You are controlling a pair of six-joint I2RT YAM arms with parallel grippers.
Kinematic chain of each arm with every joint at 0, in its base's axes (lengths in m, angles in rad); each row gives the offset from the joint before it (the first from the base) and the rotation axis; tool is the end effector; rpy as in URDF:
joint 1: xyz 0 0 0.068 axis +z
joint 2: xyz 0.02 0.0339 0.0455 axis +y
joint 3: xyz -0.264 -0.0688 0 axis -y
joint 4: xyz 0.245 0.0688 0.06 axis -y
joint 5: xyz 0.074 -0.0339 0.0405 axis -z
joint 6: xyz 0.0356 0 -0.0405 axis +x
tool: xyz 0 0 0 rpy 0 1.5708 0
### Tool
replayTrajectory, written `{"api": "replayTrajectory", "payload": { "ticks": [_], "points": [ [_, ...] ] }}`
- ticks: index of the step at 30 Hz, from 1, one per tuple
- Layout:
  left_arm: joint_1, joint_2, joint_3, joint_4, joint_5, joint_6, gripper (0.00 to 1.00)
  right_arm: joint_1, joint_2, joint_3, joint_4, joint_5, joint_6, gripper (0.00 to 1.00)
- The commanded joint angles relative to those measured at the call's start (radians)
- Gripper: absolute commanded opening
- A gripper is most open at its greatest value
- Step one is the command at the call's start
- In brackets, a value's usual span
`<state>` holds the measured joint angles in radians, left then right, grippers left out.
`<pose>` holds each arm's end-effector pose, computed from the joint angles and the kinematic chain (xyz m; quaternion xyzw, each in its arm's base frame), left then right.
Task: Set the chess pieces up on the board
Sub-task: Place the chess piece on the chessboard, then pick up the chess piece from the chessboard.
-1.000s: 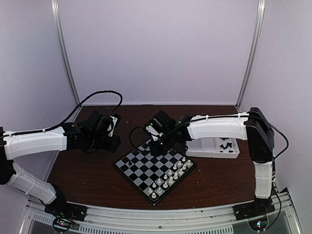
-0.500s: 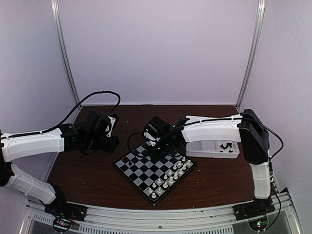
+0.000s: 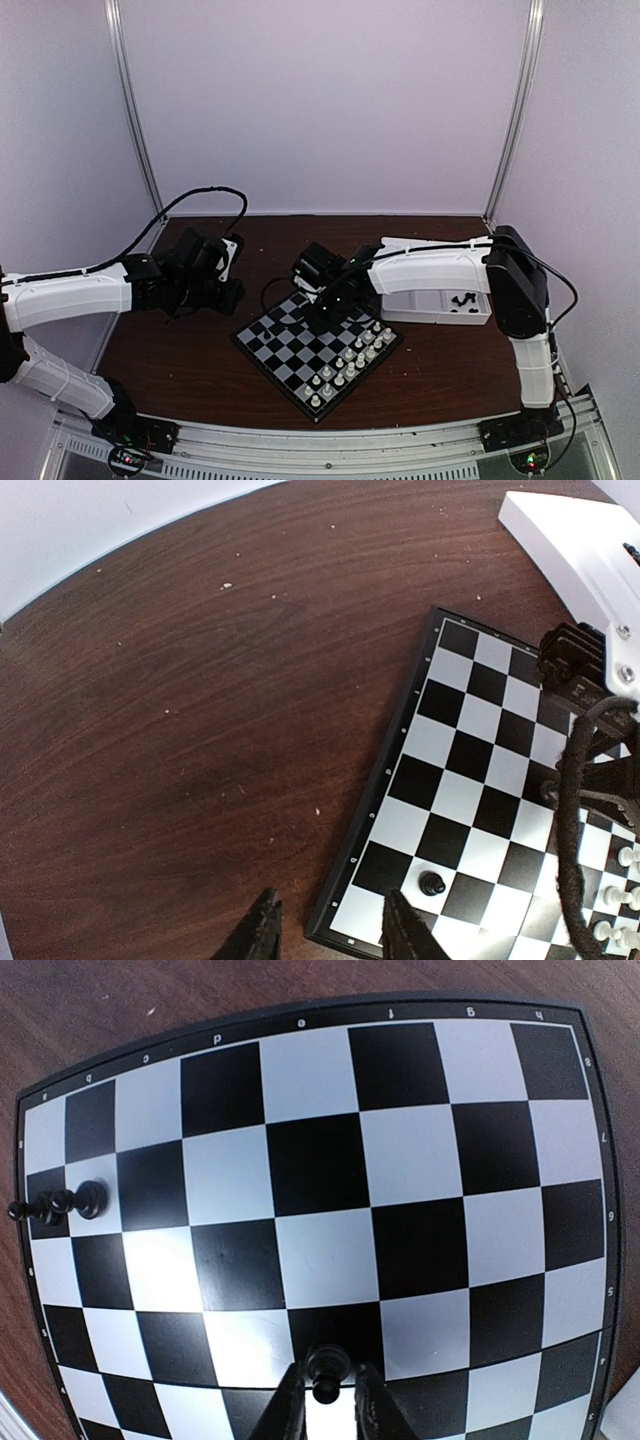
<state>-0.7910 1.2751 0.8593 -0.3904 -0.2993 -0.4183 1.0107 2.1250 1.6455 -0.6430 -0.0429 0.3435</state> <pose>0.1946 -0.1819 0.2440 0.1153 0.9119 -0.0959 0.3821 0.2386 0.3833 0.1795 -0.3237 0.9195 0.1555 0.1601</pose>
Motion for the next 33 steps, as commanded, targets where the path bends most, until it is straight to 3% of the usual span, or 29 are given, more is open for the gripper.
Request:
{"api": "replayTrajectory", "payload": {
  "ticks": [1, 8, 19, 24, 33],
  "points": [
    [0.006, -0.014, -0.006, 0.023, 0.011, 0.011, 0.36, 0.008, -0.004, 0.032, -0.015, 0.038, -0.004, 0.22],
    [0.006, -0.011, -0.006, 0.033, 0.039, 0.033, 0.36, 0.008, -0.060, -0.003, 0.014, 0.109, 0.008, 0.23],
    [0.001, 0.070, 0.041, 0.075, 0.160, 0.054, 0.36, -0.002, -0.283, -0.194, 0.133, 0.270, 0.036, 0.24],
    [-0.043, 0.147, 0.088, 0.096, 0.204, 0.076, 0.45, -0.029, -0.373, -0.311, 0.160, 0.362, 0.050, 0.24],
    [-0.125, 0.318, 0.221, 0.075, 0.213, 0.096, 0.45, -0.149, -0.572, -0.515, 0.206, 0.415, 0.053, 0.24]
  ]
}}
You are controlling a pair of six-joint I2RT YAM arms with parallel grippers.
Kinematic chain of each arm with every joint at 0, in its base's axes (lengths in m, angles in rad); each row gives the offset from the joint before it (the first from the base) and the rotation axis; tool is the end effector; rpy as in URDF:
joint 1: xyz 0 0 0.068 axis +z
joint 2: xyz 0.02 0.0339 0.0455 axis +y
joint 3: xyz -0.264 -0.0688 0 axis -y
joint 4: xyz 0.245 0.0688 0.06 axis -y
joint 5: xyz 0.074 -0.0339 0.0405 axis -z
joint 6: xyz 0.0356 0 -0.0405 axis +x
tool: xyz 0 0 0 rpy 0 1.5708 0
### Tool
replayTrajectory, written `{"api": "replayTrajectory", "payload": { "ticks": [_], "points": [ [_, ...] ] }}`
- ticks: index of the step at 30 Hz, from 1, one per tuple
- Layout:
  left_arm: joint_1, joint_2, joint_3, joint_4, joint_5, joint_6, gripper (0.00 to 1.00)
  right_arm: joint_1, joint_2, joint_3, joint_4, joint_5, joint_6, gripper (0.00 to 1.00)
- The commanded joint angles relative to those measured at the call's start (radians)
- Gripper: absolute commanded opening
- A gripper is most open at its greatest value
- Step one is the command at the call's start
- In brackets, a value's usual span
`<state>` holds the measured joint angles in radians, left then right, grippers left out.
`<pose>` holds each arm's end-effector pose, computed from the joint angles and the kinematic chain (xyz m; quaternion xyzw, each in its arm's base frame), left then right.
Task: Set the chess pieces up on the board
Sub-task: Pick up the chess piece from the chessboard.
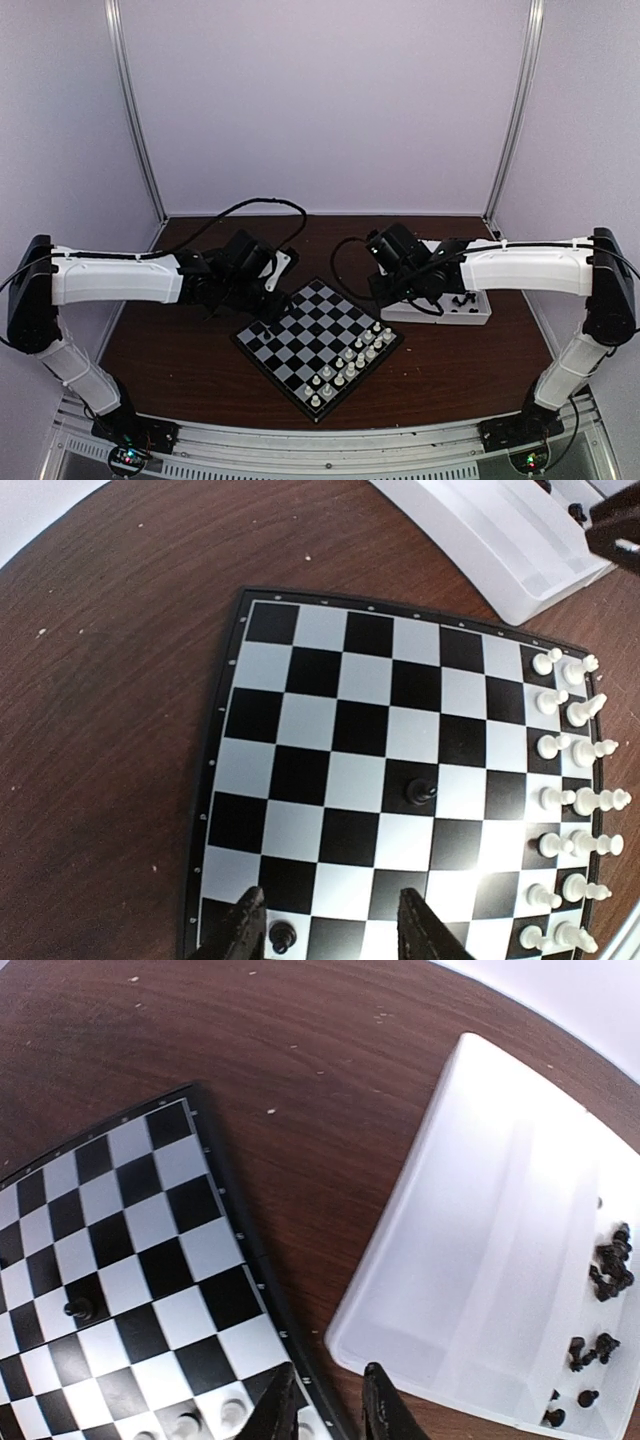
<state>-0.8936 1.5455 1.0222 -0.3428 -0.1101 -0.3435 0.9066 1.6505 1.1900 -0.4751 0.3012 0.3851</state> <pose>0.2076 -0.2519 0.2236 0.2362 0.9071 -0.1577 0.3107 0.2248 0.2701 0.2346 -0.1969 0.9196 0.0720 0.3323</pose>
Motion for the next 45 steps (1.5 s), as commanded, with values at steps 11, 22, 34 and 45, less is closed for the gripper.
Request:
{"api": "replayTrajectory", "payload": {
  "ticks": [11, 22, 34, 45],
  "points": [
    [-0.074, 0.210, 0.206, -0.024, 0.045, 0.033, 0.46, -0.151, -0.335, -0.259, 0.098, 0.149, 0.032, 0.25],
    [-0.103, 0.331, 0.313, -0.101, 0.015, 0.031, 0.46, -0.169, -0.373, -0.307, 0.118, 0.147, 0.043, 0.26],
    [-0.108, 0.412, 0.373, -0.160, -0.022, 0.006, 0.45, -0.169, -0.370, -0.322, 0.148, 0.125, 0.050, 0.26],
    [-0.108, 0.432, 0.392, -0.162, -0.033, 0.008, 0.28, -0.170, -0.370, -0.325, 0.149, 0.124, 0.051, 0.26]
  ]
}}
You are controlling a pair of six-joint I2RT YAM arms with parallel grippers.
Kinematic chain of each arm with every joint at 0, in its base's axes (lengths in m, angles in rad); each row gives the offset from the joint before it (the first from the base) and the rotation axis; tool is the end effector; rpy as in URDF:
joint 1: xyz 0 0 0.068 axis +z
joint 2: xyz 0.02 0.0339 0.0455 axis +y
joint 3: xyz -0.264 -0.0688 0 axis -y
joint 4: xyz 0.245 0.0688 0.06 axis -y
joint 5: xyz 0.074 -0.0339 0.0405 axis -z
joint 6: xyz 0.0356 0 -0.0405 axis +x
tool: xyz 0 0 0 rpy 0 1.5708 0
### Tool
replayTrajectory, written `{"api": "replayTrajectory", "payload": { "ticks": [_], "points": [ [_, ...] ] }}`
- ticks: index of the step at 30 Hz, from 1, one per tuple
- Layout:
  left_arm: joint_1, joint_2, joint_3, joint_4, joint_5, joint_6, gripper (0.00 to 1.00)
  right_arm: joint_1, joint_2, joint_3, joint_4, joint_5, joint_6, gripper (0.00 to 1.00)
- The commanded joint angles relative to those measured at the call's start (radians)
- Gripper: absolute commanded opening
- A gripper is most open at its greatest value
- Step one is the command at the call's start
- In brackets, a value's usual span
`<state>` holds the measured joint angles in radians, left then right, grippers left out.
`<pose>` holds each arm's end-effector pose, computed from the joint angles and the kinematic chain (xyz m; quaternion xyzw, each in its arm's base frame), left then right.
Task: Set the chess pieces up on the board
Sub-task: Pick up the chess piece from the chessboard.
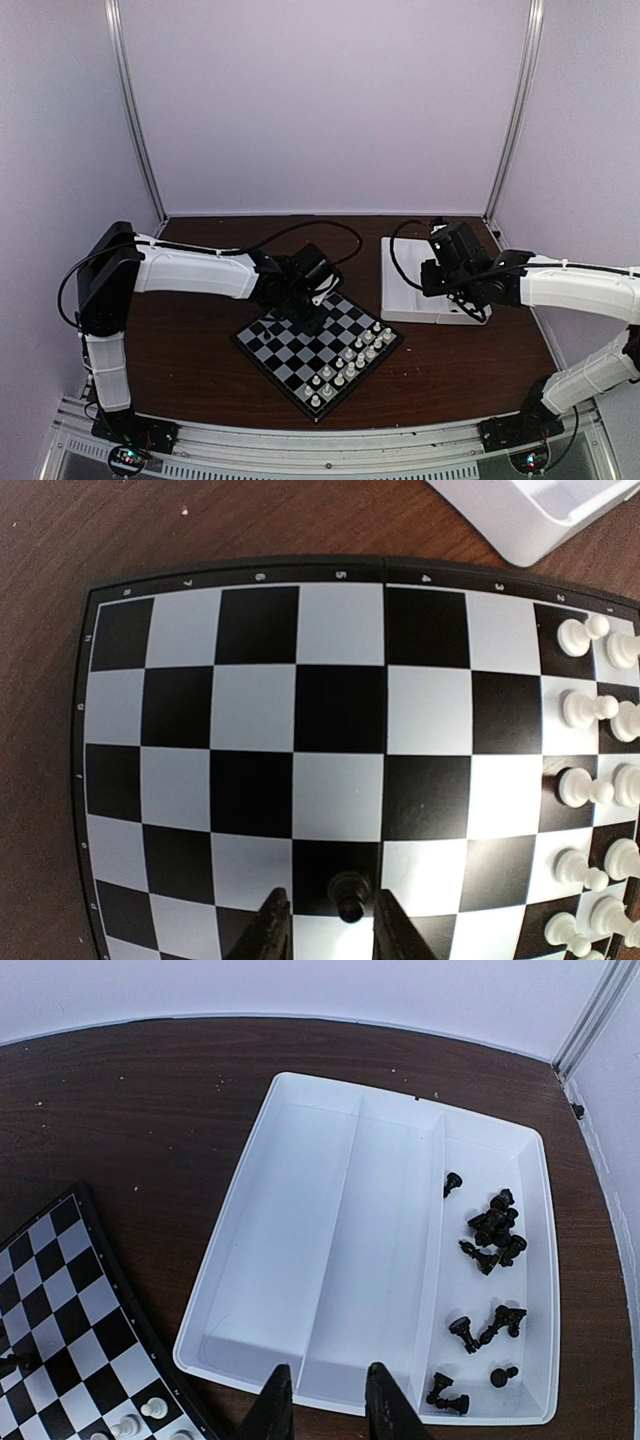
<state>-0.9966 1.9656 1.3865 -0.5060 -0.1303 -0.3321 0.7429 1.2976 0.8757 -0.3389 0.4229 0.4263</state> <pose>0.2268 -0.3421 0.1767 0.3011 0.9207 -0.0982 0.2279 0.2117 0.1746 0.2487 -0.0600 0.9004 0.0517 0.4277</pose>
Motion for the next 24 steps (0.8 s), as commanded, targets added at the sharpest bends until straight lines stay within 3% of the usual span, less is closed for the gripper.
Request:
{"api": "replayTrajectory", "payload": {
  "ticks": [1, 24],
  "points": [
    [-0.005, 0.014, 0.028, 0.001, -0.012, -0.004, 0.26, -0.007, -0.017, -0.010, 0.013, 0.003, 0.009, 0.26],
    [-0.004, 0.041, 0.053, -0.015, 0.011, -0.004, 0.21, -0.015, -0.005, -0.018, 0.028, -0.002, 0.009, 0.26]
  ]
}}
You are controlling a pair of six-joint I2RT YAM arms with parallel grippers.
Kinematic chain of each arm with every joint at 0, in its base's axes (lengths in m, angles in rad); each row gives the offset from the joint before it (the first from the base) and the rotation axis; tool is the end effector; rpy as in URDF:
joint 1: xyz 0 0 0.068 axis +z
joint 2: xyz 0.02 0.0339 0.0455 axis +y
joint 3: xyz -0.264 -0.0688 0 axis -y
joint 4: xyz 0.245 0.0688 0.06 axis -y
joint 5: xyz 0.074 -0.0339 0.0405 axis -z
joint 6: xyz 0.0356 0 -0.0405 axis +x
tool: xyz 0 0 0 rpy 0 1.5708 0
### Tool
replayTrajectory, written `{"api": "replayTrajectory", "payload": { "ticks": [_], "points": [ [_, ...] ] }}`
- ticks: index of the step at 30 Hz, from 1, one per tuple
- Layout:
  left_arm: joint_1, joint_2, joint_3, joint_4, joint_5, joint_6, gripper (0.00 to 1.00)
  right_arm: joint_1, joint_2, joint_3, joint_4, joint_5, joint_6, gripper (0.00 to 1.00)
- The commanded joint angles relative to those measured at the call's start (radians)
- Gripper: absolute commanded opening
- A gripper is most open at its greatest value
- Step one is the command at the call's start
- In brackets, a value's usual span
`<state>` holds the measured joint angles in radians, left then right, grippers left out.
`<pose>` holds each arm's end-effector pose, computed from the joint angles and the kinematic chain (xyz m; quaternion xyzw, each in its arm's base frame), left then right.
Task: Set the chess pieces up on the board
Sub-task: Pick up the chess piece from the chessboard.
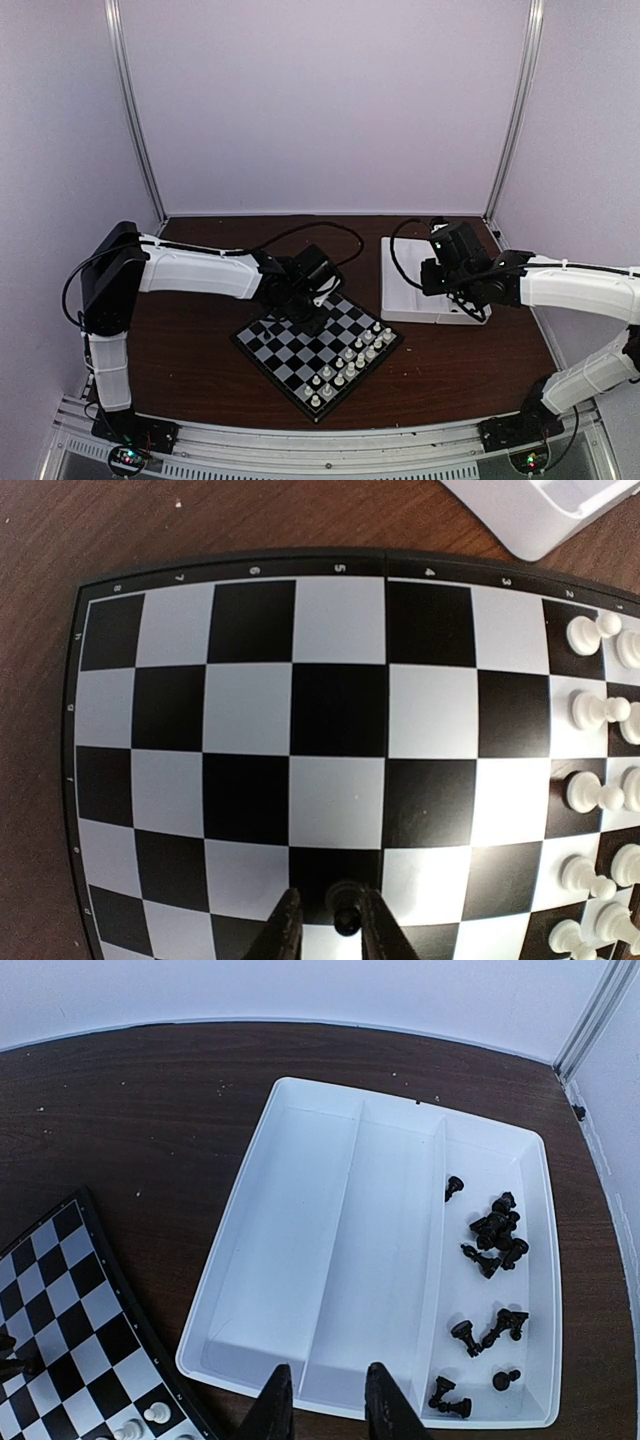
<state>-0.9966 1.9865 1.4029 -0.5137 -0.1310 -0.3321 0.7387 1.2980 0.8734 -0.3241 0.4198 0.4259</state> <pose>0.2288 -0.3450 0.1728 0.3019 0.9220 -0.0942 0.2235 0.2130 0.1743 0.2490 -0.0574 0.8986 0.0554 0.4314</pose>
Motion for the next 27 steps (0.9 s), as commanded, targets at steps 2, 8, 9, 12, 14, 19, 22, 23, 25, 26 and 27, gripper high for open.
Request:
{"api": "replayTrajectory", "payload": {
  "ticks": [2, 8, 9, 12, 14, 19, 22, 23, 25, 26, 27],
  "points": [
    [-0.005, 0.021, 0.038, -0.009, 0.008, -0.004, 0.21, -0.012, -0.006, -0.016, 0.012, 0.001, 0.010, 0.26],
    [-0.005, 0.016, 0.037, -0.016, -0.009, 0.001, 0.05, -0.019, -0.006, -0.017, 0.013, -0.001, 0.011, 0.26],
    [-0.005, 0.013, 0.041, -0.024, -0.017, 0.003, 0.01, -0.020, -0.006, -0.017, 0.014, 0.000, 0.010, 0.26],
    [-0.005, -0.001, 0.043, -0.037, -0.039, 0.001, 0.00, -0.022, -0.006, -0.017, 0.012, -0.002, 0.011, 0.26],
    [-0.005, -0.021, 0.033, -0.035, -0.060, -0.005, 0.00, -0.025, -0.004, -0.017, 0.011, -0.003, 0.011, 0.26],
    [-0.004, -0.069, 0.008, -0.032, -0.106, -0.007, 0.00, -0.025, 0.000, -0.020, 0.018, -0.008, 0.015, 0.26],
    [-0.003, -0.086, -0.010, -0.033, -0.127, -0.011, 0.00, -0.025, 0.004, -0.020, 0.019, -0.012, 0.017, 0.26],
    [-0.001, -0.088, -0.015, -0.036, -0.130, -0.015, 0.00, -0.025, 0.005, -0.019, 0.019, -0.013, 0.017, 0.26],
    [0.002, -0.095, -0.029, -0.040, -0.134, -0.026, 0.00, -0.026, 0.006, -0.019, 0.020, -0.014, 0.016, 0.26],
    [0.005, -0.101, -0.040, -0.040, -0.134, -0.035, 0.00, -0.026, 0.006, -0.018, 0.020, -0.013, 0.017, 0.26],
    [0.007, -0.108, -0.054, -0.040, -0.138, -0.047, 0.00, -0.027, 0.006, -0.017, 0.021, -0.014, 0.015, 0.26]
  ]
}}
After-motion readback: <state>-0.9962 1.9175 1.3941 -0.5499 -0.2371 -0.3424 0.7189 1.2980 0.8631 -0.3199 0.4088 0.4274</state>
